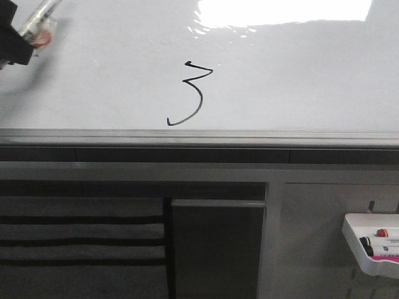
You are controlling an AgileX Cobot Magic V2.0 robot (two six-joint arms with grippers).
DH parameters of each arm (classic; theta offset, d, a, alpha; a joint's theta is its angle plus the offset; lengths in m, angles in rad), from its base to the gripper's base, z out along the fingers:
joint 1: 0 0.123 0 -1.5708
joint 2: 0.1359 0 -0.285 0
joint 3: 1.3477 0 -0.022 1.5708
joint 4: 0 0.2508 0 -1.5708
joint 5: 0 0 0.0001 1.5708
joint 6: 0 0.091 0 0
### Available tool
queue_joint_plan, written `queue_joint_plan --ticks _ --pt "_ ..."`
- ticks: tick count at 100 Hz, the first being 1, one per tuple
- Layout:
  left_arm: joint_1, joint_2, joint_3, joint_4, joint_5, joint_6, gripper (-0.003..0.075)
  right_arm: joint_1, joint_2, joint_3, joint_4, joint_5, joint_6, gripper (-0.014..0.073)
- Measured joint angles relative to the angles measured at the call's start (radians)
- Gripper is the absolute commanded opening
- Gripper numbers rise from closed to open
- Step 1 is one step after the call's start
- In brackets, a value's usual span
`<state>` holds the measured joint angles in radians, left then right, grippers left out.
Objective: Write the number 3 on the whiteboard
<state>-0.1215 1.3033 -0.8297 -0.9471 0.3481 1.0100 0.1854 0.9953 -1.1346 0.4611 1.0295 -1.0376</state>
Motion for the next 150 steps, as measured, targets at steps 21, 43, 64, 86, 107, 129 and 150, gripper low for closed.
queue_joint_plan --ticks 21,43,64,86,107,129,150 --pt "0.014 0.002 0.041 -0.100 -0.140 -0.004 0.0059 0.000 0.004 0.000 0.000 0.002 0.003 0.0330" --pt "0.016 0.019 0.041 -0.134 -0.147 -0.004 0.0059 0.000 0.026 0.000 0.000 0.003 0.003 0.0330" --pt "0.016 0.076 0.041 -0.179 -0.137 -0.006 0.0062 0.000 0.035 0.000 0.000 0.003 0.003 0.0330" --pt "0.016 0.084 0.041 -0.179 -0.133 -0.006 0.0258 0.000 0.035 0.000 0.004 0.003 0.004 0.0330" --pt "0.016 0.084 0.041 -0.122 -0.140 -0.006 0.0382 0.000 0.035 0.000 0.008 0.003 0.041 0.0330" --pt "0.016 0.021 0.041 0.054 -0.131 -0.007 0.0382 0.000 0.007 0.000 -0.098 0.003 0.327 0.0309" --pt "0.016 -0.159 0.041 0.183 -0.023 -0.029 0.0382 -0.002 -0.070 0.023 -0.243 -0.028 0.731 0.0225"
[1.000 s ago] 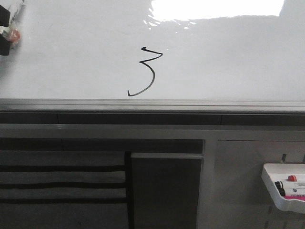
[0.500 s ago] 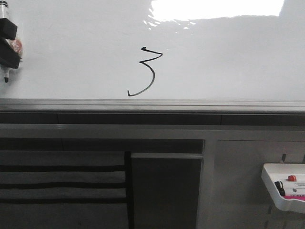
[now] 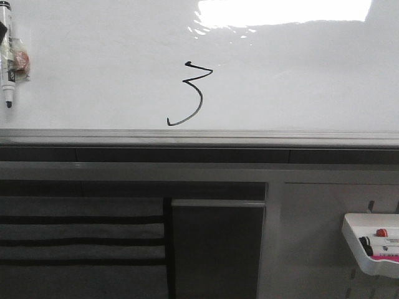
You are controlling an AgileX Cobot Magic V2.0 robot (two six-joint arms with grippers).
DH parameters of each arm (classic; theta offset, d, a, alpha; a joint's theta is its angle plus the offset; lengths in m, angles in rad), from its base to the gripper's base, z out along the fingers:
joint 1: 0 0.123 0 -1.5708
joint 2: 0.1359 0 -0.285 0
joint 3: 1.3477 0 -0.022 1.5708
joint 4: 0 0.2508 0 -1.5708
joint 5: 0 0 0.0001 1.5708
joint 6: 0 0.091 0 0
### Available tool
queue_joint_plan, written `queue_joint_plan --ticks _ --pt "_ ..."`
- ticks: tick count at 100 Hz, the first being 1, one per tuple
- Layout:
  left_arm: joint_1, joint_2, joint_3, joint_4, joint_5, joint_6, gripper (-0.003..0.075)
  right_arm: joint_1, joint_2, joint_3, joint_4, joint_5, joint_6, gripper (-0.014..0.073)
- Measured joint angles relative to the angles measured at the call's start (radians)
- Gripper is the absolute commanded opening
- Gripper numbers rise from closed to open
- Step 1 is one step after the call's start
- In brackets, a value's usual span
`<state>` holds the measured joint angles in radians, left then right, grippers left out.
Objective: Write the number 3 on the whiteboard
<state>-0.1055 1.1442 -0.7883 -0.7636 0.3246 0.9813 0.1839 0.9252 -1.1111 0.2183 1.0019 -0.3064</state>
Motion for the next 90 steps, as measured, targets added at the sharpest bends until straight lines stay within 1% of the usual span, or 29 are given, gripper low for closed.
queue_joint_plan --ticks 10,23,29,36,44,51,58,63,64,65,66,69,73,90 --pt "0.000 -0.095 0.000 0.122 0.088 -0.094 0.0382 0.000 -0.064 0.069 -0.012 -0.082 0.090 0.0197" --pt "0.000 -0.225 0.000 0.341 0.193 -0.322 0.0382 0.000 -0.145 0.199 -0.014 -0.231 0.140 0.0197" --pt "0.000 -0.276 0.000 0.421 0.210 -0.424 0.0382 0.000 -0.180 0.253 -0.014 -0.291 0.150 0.0197" --pt "0.000 -0.337 0.009 0.460 0.215 -0.485 0.0371 0.000 -0.217 0.314 -0.014 -0.355 0.157 0.0194" --pt "-0.017 -0.402 0.032 0.476 0.203 -0.512 0.0335 0.000 -0.252 0.373 -0.014 -0.414 0.157 0.0155" --pt "-0.041 -0.450 0.071 0.478 0.178 -0.521 0.0274 0.000 -0.277 0.407 -0.014 -0.444 0.157 0.0090" --pt "-0.058 -0.483 0.122 0.479 0.142 -0.522 0.0187 0.000 -0.299 0.429 -0.014 -0.457 0.157 0.0010" --pt "-0.061 -0.499 0.163 0.479 0.109 -0.524 0.0110 0.000 -0.314 0.441 -0.014 -0.462 0.157 -0.0053" --pt "-0.061 -0.501 0.168 0.477 0.104 -0.524 0.0091 0.000 -0.317 0.441 -0.014 -0.462 0.157 -0.0059" --pt "-0.061 -0.505 0.173 0.477 0.095 -0.524 0.0091 0.000 -0.319 0.443 -0.014 -0.464 0.157 -0.0064" --pt "-0.061 -0.505 0.182 0.474 0.089 -0.526 0.0062 0.000 -0.323 0.446 -0.014 -0.464 0.157 -0.0071" --pt "-0.061 -0.513 0.200 0.467 0.070 -0.526 0.0036 0.000 -0.328 0.450 -0.014 -0.469 0.157 -0.0068" --pt "-0.061 -0.515 0.222 0.453 0.039 -0.528 -0.0023 0.000 -0.335 0.452 -0.014 -0.473 0.157 -0.0068" --pt "-0.061 -0.523 0.267 0.427 -0.040 -0.529 -0.0020 0.000 -0.339 0.452 -0.014 -0.499 0.157 -0.0068"
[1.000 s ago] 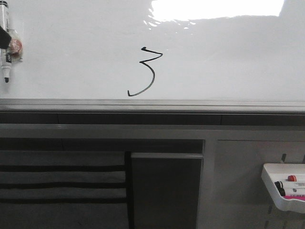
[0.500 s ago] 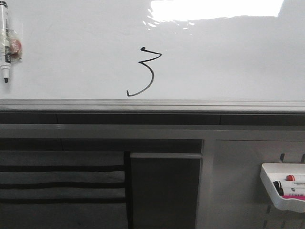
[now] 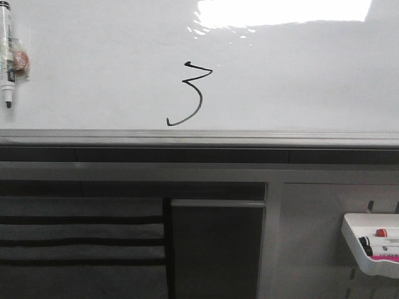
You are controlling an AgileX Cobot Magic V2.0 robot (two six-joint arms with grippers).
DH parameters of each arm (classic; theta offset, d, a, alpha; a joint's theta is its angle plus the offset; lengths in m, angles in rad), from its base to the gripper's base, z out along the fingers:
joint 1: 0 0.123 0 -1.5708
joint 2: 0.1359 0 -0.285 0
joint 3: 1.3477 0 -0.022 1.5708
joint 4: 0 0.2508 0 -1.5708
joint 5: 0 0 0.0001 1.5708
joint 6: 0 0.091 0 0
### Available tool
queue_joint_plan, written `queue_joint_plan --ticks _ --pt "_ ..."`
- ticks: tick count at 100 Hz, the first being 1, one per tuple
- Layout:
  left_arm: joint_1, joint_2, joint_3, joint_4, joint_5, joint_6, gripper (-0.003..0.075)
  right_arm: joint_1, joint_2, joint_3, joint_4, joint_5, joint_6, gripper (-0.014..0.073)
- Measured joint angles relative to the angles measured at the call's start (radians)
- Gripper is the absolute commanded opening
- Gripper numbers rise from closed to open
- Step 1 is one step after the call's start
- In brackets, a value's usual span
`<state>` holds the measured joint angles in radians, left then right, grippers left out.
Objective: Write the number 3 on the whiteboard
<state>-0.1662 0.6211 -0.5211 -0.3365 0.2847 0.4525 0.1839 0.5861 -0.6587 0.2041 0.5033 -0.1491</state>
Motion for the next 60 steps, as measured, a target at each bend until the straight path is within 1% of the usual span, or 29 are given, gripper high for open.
queue_joint_plan --ticks 10,51,60 --pt "0.000 0.000 0.002 -0.005 -0.018 0.000 -0.0020 0.000 0.000 0.000 0.000 -0.014 0.000 -0.0068" --pt "-0.003 0.000 0.002 -0.010 -0.017 -0.002 -0.0020 0.000 0.000 0.000 0.000 -0.020 0.000 -0.0068" --pt "-0.009 -0.032 0.010 -0.011 -0.017 -0.002 -0.0020 0.000 0.000 0.000 0.000 -0.021 0.000 -0.0068"
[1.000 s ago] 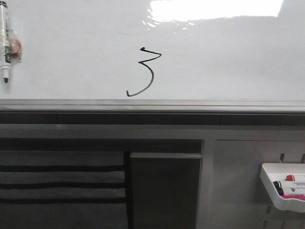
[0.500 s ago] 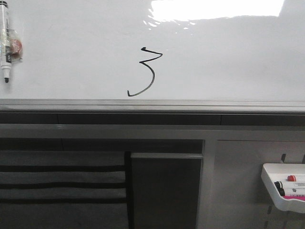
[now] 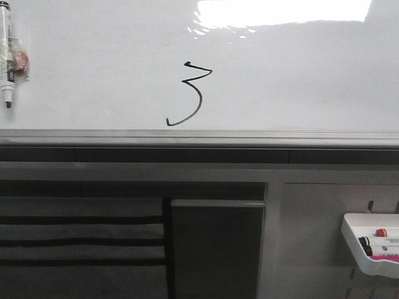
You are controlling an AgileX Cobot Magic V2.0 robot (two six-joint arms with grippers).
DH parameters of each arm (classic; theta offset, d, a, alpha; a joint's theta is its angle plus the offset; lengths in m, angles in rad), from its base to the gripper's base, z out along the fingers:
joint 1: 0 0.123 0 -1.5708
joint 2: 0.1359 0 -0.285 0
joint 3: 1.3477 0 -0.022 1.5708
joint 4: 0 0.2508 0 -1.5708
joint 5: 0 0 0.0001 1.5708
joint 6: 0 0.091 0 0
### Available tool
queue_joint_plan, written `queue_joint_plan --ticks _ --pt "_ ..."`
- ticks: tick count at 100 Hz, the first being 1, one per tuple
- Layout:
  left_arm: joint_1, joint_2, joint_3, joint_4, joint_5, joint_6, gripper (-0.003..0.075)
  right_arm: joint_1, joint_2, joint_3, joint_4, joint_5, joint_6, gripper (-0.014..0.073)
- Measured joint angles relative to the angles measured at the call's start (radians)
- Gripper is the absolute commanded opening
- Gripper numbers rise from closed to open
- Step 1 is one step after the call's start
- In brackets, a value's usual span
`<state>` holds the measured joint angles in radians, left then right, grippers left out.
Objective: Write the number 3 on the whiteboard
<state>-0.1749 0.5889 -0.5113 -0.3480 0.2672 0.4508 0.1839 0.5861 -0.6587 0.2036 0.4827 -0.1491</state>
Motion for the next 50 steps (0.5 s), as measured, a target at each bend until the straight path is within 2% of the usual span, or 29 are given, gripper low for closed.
queue_joint_plan --ticks 12,31,50 --pt "0.008 -0.119 0.047 -0.003 -0.014 0.000 -0.0020 0.000 0.000 0.000 -0.002 0.000 0.000 -0.0068" --pt "0.076 -0.355 0.168 0.001 -0.075 0.000 -0.0020 0.000 0.000 0.002 -0.002 -0.002 0.000 -0.0068" --pt "0.093 -0.479 0.320 0.001 -0.152 0.000 -0.0020 0.000 -0.002 0.002 -0.002 -0.002 0.000 -0.0068"
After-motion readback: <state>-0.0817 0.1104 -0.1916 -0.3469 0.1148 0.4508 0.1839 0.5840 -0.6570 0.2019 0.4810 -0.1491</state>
